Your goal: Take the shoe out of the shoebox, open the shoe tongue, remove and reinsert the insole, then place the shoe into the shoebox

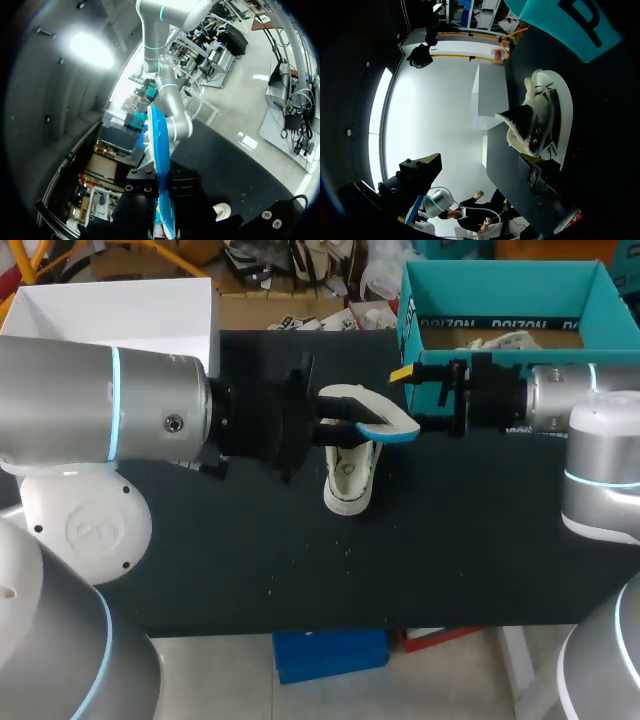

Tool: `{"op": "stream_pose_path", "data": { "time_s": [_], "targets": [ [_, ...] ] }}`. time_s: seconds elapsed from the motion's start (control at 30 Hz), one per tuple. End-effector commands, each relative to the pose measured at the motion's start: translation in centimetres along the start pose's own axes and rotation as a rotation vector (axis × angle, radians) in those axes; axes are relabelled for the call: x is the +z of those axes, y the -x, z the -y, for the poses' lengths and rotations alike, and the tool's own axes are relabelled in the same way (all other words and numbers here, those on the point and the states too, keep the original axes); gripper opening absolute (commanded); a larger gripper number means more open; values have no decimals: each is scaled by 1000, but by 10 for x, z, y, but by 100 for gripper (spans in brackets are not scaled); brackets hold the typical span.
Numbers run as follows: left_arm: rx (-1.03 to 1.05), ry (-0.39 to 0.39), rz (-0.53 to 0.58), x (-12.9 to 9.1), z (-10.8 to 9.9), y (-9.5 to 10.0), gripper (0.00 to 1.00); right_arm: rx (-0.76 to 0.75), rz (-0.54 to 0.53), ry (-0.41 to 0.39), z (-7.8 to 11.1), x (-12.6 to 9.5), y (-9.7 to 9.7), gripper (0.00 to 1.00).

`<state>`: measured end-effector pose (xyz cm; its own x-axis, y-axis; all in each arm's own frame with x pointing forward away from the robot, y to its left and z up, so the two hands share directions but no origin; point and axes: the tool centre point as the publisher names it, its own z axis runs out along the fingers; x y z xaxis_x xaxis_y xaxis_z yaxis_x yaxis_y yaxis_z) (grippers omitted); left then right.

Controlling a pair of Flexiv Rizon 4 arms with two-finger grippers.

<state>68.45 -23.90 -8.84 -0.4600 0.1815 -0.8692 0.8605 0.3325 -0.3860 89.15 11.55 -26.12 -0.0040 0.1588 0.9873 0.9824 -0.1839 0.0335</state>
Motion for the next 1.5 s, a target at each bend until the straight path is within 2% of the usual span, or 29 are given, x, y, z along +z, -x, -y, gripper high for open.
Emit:
{"op": "stream_pose_path", "data": {
  "time_s": [0.03,0.13,0.73,0.9,1.07,1.5],
  "targets": [
    [94,-127,71,-11,-6,-23,0,0,1,4,0,2,0,100],
    [164,-93,20,-9,-9,-29,0,0,1,4,0,2,0,100],
    [164,-93,20,-9,-9,-29,0,0,1,4,0,2,0,100],
    [295,-74,26,-7,-2,-43,0,0,1,4,0,2,0,100],
    [329,-80,96,-9,-6,-55,0,0,1,4,0,2,0,100],
    [530,-87,97,-2,-23,-93,0,0,1,4,0,2,0,100]
  ]
}}
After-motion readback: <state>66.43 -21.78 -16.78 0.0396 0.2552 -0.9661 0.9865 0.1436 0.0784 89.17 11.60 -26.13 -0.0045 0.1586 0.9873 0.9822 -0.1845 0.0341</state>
